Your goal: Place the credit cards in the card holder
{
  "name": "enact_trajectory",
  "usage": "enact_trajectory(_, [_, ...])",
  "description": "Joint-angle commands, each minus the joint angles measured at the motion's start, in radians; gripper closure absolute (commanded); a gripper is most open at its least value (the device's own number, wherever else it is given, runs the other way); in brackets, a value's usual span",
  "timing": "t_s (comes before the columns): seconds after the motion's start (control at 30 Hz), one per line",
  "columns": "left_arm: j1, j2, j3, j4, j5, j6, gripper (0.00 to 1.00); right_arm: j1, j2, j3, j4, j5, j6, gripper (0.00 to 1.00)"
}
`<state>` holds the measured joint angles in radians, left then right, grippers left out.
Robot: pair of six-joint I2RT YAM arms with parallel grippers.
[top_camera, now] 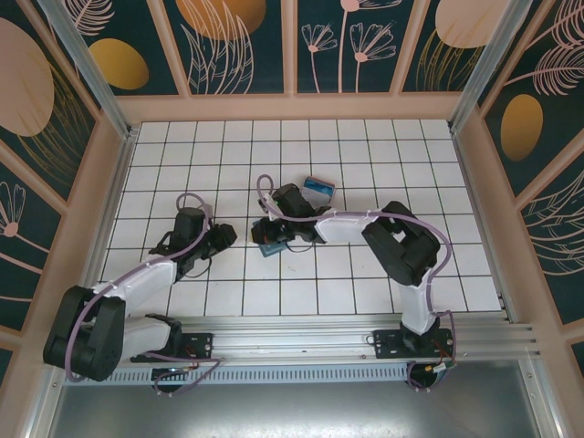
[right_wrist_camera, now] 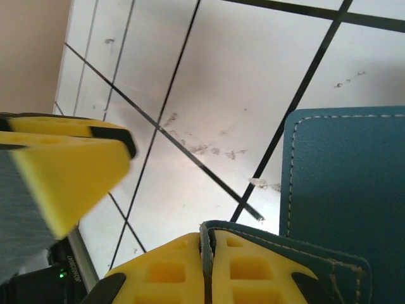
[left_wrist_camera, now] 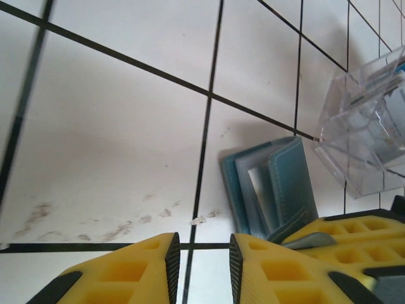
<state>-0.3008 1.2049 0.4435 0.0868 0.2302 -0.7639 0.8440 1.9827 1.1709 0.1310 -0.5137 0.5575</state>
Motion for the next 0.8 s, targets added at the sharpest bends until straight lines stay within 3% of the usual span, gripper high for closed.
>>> enact_trajectory(0.0, [0.013,-0.025,-0.002,-0.071,-0.054,0.003,0.7,0.022,0.042,0.054,-0.077,0.031,-0.041,0.89])
enact_trajectory(0.17, [0.015,-0.018,-0.004,-0.048,-0.033,0.003,0.7,0.036,0.073,0.08,-0.136,0.065,-0.075,0.84])
enact_trajectory(0.3, [0.015,-0.005,0.003,-0.042,-0.019,0.012,0.71,0.038,0.051,0.098,-0.153,0.05,-0.09,0.65])
enact_trajectory(0.4, [0.015,0.008,0.013,-0.039,-0.008,0.017,0.71,0.038,0.019,0.127,-0.181,0.04,-0.103,0.59])
enact_trajectory(0.6, [0.015,0.027,0.03,-0.027,0.022,0.033,0.72,0.032,-0.061,0.165,-0.241,0.041,-0.121,0.56])
enact_trajectory(0.77, [0.015,0.04,0.049,0.014,0.075,0.044,0.72,-0.019,-0.157,0.087,-0.242,0.116,-0.114,0.56])
